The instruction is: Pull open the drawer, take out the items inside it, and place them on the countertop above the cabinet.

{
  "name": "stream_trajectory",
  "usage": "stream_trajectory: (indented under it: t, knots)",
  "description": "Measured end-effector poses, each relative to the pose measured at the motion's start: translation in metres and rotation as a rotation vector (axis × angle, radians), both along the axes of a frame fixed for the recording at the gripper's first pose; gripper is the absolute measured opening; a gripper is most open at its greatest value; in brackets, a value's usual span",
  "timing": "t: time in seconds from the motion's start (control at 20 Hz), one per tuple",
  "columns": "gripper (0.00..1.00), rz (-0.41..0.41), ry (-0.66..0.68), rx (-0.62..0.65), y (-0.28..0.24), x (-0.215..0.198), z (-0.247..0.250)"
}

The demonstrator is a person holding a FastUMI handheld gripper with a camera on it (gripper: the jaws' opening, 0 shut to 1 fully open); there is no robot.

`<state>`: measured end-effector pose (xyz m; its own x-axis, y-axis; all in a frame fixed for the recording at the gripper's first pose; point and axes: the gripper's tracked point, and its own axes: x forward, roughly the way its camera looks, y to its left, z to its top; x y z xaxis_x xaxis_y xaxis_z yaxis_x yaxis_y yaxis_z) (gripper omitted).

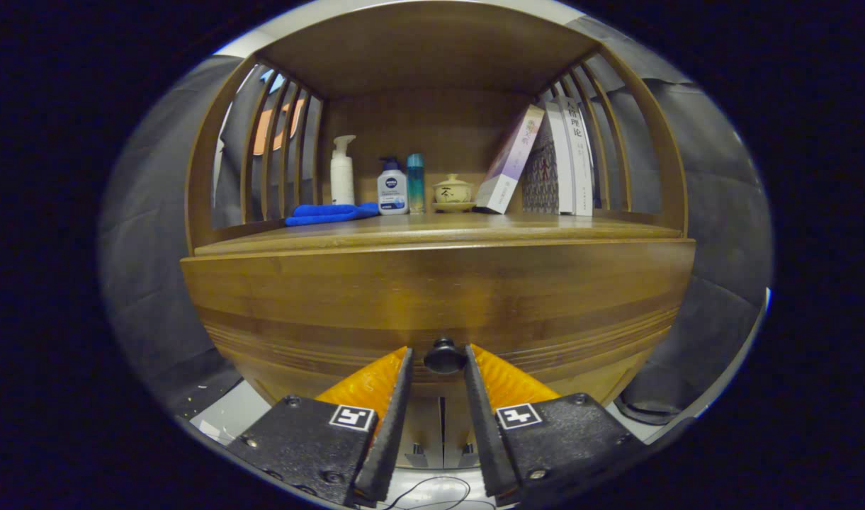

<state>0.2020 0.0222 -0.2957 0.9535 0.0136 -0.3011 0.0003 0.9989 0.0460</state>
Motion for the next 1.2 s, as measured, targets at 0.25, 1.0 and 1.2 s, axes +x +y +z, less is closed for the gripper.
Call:
stream_trajectory:
  t: [0.25, 1.0, 1.2]
  knots:
    - [0.30, -0.026, -0.005, -0.002, -0.004, 0.002, 0.000]
    - [0.23, 0.016, 0.022, 0.012, -0.006, -0.031, 0.001]
    - [0.23, 0.019, 0.023, 0.026, -0.006, -0.050, 0.001]
